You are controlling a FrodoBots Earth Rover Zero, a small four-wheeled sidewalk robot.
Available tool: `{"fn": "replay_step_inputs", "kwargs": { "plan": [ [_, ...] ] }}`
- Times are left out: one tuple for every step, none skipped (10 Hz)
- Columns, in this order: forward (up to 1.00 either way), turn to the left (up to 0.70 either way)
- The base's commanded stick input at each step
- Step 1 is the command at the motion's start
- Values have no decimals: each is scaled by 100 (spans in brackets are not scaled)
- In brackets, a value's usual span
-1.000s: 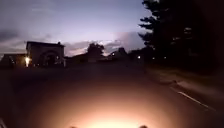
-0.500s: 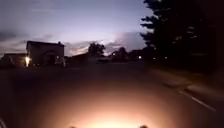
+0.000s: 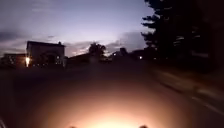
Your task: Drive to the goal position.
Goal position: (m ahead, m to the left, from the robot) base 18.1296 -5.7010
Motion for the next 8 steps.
{"fn": "replay_step_inputs", "kwargs": {
  "plan": [
    [70,0],
    [70,0],
    [70,0],
    [70,0],
    [70,0],
    [70,0],
    [70,0],
    [70,0]
  ]
}}
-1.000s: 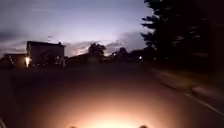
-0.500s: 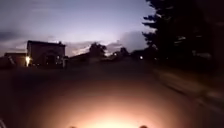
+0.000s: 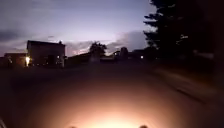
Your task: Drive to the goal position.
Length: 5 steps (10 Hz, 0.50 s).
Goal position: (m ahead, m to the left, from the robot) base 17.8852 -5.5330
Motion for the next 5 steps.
{"fn": "replay_step_inputs", "kwargs": {
  "plan": [
    [70,0],
    [70,0],
    [70,0],
    [70,0],
    [70,0]
  ]
}}
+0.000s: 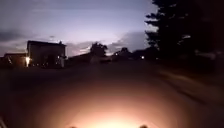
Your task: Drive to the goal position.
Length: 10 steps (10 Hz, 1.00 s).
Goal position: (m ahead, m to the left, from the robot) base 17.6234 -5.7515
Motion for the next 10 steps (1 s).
{"fn": "replay_step_inputs", "kwargs": {
  "plan": [
    [70,0],
    [70,0],
    [70,0],
    [70,0],
    [70,0],
    [70,0],
    [70,0],
    [70,0],
    [70,0],
    [70,0]
  ]
}}
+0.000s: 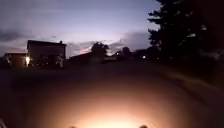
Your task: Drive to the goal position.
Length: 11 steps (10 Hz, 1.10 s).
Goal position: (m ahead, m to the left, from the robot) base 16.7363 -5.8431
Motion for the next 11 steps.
{"fn": "replay_step_inputs", "kwargs": {
  "plan": [
    [70,0],
    [70,0],
    [70,0],
    [70,0],
    [70,0],
    [70,0],
    [70,0],
    [70,0],
    [70,0],
    [70,0],
    [70,0]
  ]
}}
